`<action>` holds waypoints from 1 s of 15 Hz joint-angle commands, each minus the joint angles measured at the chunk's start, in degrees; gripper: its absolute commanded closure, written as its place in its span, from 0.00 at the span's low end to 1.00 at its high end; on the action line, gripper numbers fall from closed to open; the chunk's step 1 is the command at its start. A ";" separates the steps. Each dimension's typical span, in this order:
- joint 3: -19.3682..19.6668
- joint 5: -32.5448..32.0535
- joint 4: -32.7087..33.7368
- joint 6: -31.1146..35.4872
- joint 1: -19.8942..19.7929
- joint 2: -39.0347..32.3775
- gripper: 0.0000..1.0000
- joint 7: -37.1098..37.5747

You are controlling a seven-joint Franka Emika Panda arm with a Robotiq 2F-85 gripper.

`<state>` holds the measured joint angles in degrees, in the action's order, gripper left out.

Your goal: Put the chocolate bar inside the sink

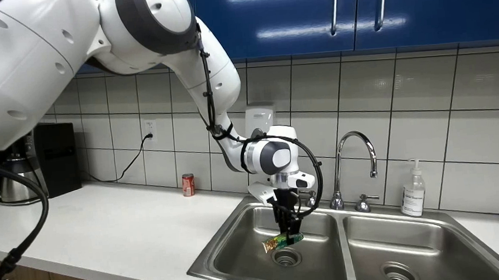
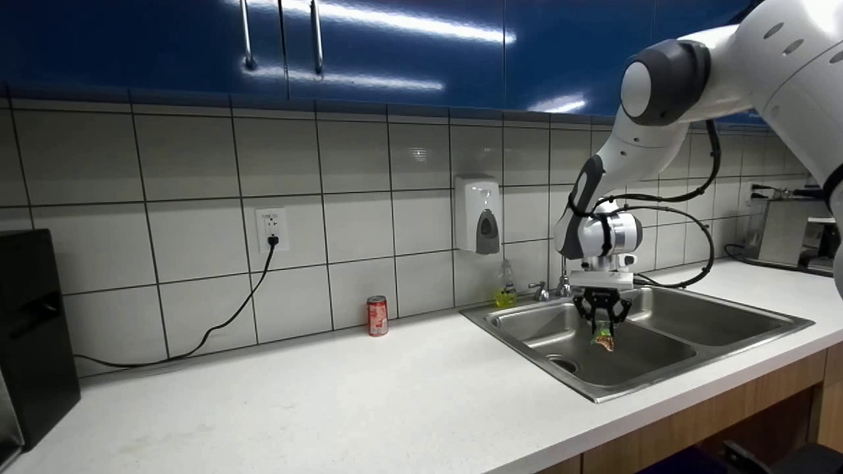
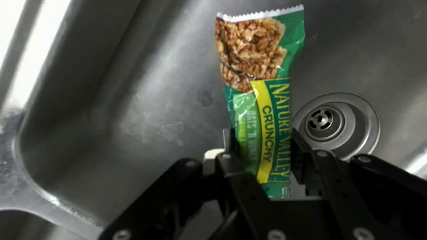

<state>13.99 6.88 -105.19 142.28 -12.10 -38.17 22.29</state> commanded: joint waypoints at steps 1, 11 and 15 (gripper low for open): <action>-1.84 1.29 7.20 -2.78 -0.92 -7.24 0.85 -1.80; -2.65 0.70 13.75 -5.40 0.41 -16.20 0.85 -1.29; -2.52 0.48 14.84 -6.14 1.04 -17.89 0.85 -1.06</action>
<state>11.55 6.90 -92.86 138.74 -11.16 -54.69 22.29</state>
